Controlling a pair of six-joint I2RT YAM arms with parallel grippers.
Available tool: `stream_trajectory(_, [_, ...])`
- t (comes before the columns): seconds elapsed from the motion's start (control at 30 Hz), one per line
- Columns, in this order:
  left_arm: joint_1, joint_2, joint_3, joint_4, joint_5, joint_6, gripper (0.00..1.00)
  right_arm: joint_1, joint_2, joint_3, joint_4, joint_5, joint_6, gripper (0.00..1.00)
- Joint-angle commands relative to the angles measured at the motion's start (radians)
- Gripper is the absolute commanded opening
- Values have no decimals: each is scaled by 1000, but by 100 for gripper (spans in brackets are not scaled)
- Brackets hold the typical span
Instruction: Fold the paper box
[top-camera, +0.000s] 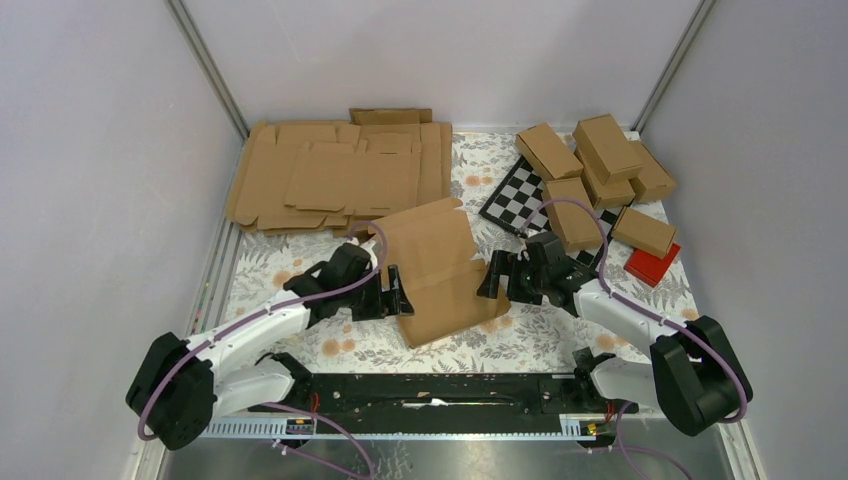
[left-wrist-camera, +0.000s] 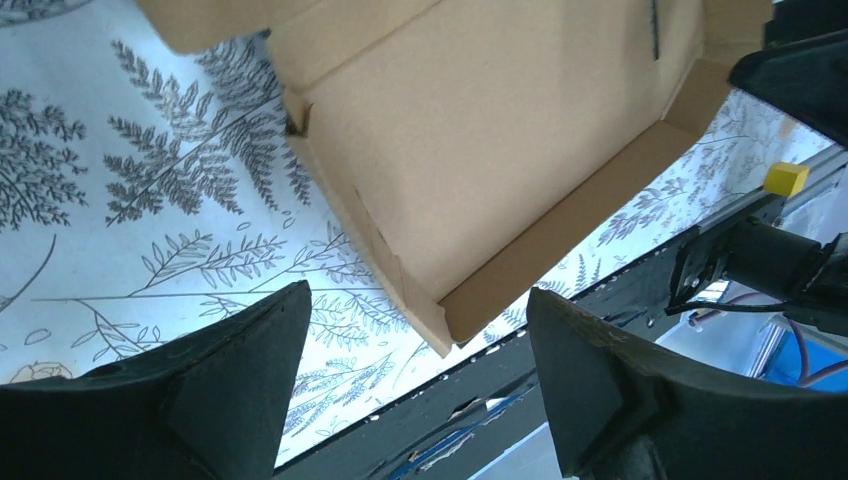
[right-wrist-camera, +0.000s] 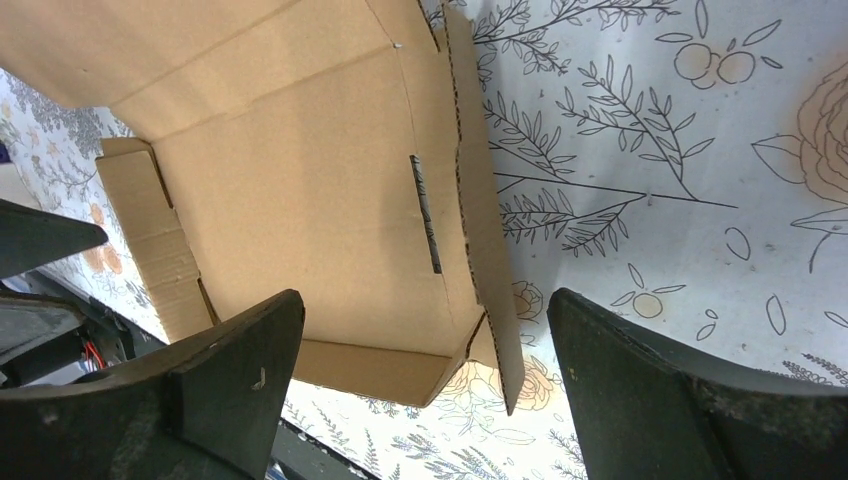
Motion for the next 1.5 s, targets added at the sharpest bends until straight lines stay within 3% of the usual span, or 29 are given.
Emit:
stream_trajectory(0.0, [-12, 5, -41, 37, -26, -51, 82, -2, -20, 20, -4, 16, 41, 100])
stream_trajectory(0.37, [-31, 112, -47, 167, -3, -64, 75, -1, -30, -21, 85, -130, 131, 99])
stream_trajectory(0.67, [-32, 136, -7, 120, -25, -16, 68, -1, -89, -43, 83, -151, 144, 94])
stream_trajectory(0.87, [-49, 47, 27, 43, -89, 17, 87, -2, -133, -18, 7, -72, 92, 100])
stream_trajectory(1.0, [-66, -26, 73, -41, -165, 43, 97, -2, -141, 37, -107, 90, 45, 100])
stream_trajectory(1.1, [-102, -34, 133, -95, -225, 63, 98, -3, -130, 63, -143, 115, -10, 100])
stream_trajectory(1.27, [-133, 53, 244, -132, -256, 84, 94, -15, -40, 108, -143, 9, -10, 100])
stream_trajectory(1.47, [-133, 112, 242, -126, -256, 73, 89, -63, -6, 74, -58, -63, 42, 97])
